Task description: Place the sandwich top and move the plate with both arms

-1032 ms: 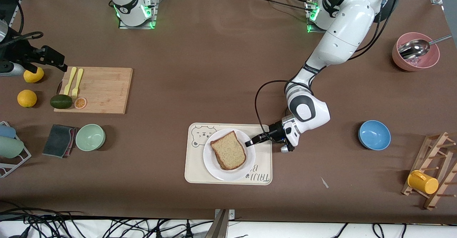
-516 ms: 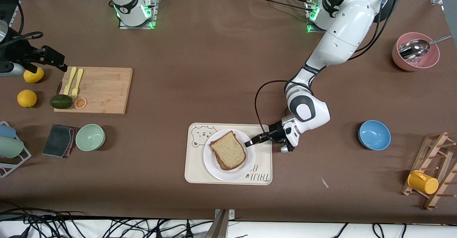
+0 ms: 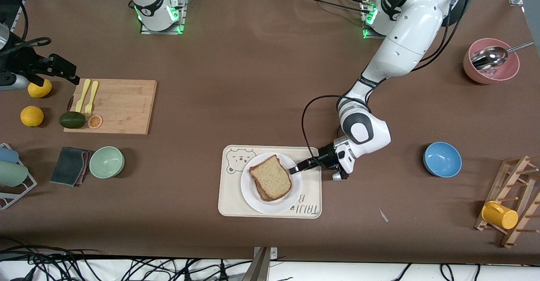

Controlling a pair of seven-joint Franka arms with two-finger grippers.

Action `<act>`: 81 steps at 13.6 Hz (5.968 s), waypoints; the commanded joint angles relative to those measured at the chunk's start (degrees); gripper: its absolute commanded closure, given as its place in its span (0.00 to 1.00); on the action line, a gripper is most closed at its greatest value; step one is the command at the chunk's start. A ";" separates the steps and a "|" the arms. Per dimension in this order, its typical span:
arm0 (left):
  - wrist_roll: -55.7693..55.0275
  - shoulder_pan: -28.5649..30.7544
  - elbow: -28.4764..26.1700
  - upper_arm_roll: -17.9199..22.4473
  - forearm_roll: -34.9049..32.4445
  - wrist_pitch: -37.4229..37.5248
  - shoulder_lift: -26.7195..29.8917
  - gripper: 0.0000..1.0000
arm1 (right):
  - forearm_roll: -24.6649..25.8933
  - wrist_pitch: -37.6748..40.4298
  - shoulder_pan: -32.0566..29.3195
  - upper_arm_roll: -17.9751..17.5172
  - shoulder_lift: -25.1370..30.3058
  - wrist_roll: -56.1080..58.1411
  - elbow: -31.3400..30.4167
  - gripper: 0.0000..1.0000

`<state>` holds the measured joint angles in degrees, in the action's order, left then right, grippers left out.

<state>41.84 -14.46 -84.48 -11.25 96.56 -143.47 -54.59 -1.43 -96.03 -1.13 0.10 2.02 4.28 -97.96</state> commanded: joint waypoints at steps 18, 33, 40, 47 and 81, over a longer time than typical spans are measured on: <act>-1.32 5.67 -18.58 0.18 -7.52 2.40 16.94 0.49 | 0.55 1.20 0.17 -0.10 -0.43 -0.58 1.45 0.00; -19.91 19.03 -34.62 0.97 -60.20 2.92 40.17 0.00 | 0.55 1.20 0.17 -0.19 -0.43 -0.58 1.45 0.00; -34.27 22.80 -17.33 1.23 -82.06 31.79 40.70 0.00 | 0.55 1.20 0.26 -0.36 -0.35 -0.50 1.54 0.00; -36.74 26.24 -0.17 1.23 -95.14 57.66 40.70 0.00 | 0.55 1.11 0.26 -0.37 -0.35 -0.50 1.54 0.00; -36.56 12.17 2.57 14.59 -95.51 53.64 42.90 0.00 | 0.81 1.20 0.17 -0.19 -0.26 -0.50 1.45 0.00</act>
<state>5.41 -2.67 -79.70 3.50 -0.08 -88.93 -13.91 -1.43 -95.98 -1.11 -0.13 2.01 4.27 -97.77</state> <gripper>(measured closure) 0.000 0.000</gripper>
